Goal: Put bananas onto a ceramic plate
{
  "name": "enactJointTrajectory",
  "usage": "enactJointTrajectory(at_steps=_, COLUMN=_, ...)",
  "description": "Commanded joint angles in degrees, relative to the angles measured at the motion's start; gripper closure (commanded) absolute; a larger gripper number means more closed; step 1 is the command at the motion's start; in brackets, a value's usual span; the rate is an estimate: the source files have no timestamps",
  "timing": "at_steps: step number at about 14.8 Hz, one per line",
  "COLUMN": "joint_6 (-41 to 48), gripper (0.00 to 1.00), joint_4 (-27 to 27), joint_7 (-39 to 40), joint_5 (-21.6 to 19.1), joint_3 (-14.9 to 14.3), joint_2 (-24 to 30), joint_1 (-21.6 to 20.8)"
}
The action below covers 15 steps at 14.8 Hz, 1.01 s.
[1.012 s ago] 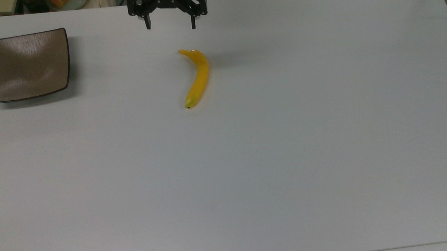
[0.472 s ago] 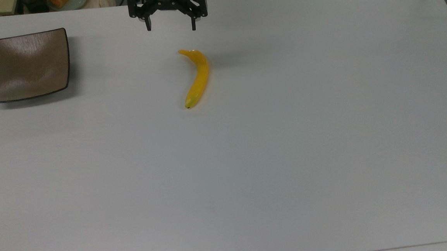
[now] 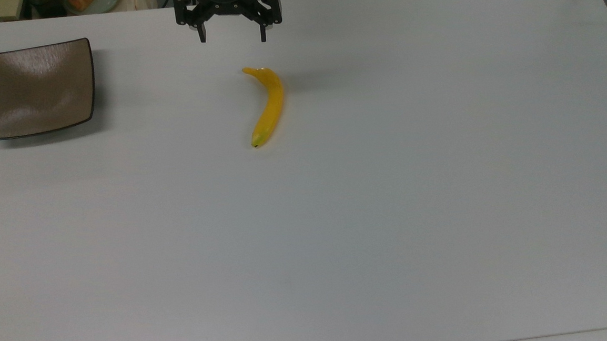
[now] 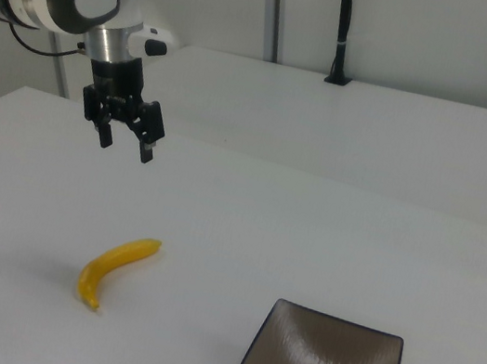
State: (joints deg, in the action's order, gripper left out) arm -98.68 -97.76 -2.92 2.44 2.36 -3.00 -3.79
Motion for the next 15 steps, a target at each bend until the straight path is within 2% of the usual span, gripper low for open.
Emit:
enactJointTrajectory(at_steps=1, joint_6=-2.1, gripper=0.0, joint_4=-4.0, joint_7=0.5, joint_5=-0.2, joint_3=1.5, joint_2=2.1, joint_1=0.3)
enactJointTrajectory(at_steps=5, joint_6=-3.0, gripper=0.0, joint_4=-7.3, joint_7=0.4, joint_5=-0.2, joint_3=1.9, joint_2=1.9, joint_1=0.4)
enactJointTrajectory(at_steps=7, joint_6=-6.6, gripper=0.0, joint_4=-10.0, joint_7=0.0, joint_5=-0.3, joint_3=2.1, joint_2=1.9, joint_1=0.4)
enactJointTrajectory(at_steps=10, joint_6=-13.3, gripper=0.0, joint_4=-15.3, joint_7=-5.4, joint_5=-0.7, joint_3=3.0, joint_2=1.0, joint_1=0.3)
enactJointTrajectory(at_steps=15, joint_6=-15.8, gripper=0.0, joint_4=-17.3, joint_7=-8.2, joint_5=-1.0, joint_3=4.1, joint_2=-1.1, joint_1=-0.1)
